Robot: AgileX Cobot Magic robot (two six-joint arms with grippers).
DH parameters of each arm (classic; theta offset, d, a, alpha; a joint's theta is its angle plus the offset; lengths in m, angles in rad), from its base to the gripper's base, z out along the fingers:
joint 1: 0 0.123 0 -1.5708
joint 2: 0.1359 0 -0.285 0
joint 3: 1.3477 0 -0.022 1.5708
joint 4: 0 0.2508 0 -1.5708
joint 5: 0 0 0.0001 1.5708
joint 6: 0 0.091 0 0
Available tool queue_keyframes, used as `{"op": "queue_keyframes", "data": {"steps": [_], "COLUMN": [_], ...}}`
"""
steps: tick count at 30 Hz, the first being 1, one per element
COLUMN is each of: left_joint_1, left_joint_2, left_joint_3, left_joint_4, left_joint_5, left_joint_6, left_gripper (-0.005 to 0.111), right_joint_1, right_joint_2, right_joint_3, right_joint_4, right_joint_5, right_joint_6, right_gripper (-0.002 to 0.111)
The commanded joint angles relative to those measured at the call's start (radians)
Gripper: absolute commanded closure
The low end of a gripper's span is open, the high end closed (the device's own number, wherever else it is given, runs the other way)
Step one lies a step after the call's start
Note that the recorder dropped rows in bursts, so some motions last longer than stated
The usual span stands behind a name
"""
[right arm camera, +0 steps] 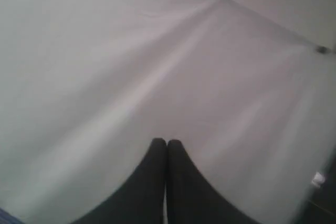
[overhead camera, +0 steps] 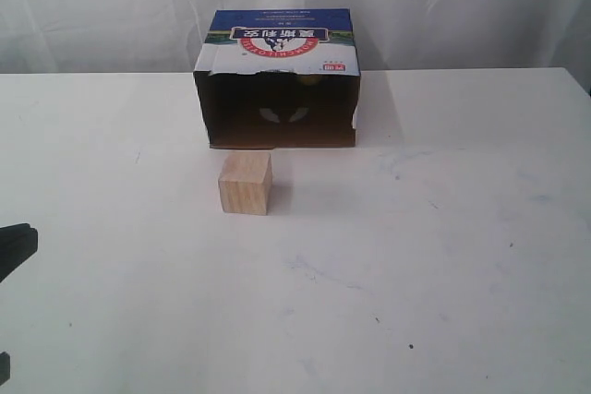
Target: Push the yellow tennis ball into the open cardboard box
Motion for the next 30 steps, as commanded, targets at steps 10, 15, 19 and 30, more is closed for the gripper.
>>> {"op": "queue_keyframes", "data": {"steps": [10,15,19,30], "left_joint_1": [0.000,0.000,0.000,0.000], "left_joint_2": [-0.008,-0.008,-0.008,-0.008], "left_joint_3": [0.004,0.004,0.004,0.004], "left_joint_4": [-0.021,-0.021,-0.021,-0.021], "left_joint_5": [0.011,0.011,0.011,0.011], "left_joint_6": [-0.009,-0.009,-0.009,-0.009], "left_gripper": [0.107,0.107,0.107,0.107], "right_joint_1": [-0.003,-0.003,0.000,-0.004], "right_joint_2": [-0.344,-0.346,-0.347,-0.348], "right_joint_3": [0.041,0.072,0.196,0.686], "right_joint_4": [0.106,0.097,0.259,0.937], "right_joint_5": [0.416,0.334,0.338,0.221], "right_joint_6": [-0.022,-0.083,-0.101,-0.604], "right_gripper": [0.108,0.108,0.108,0.108]}}
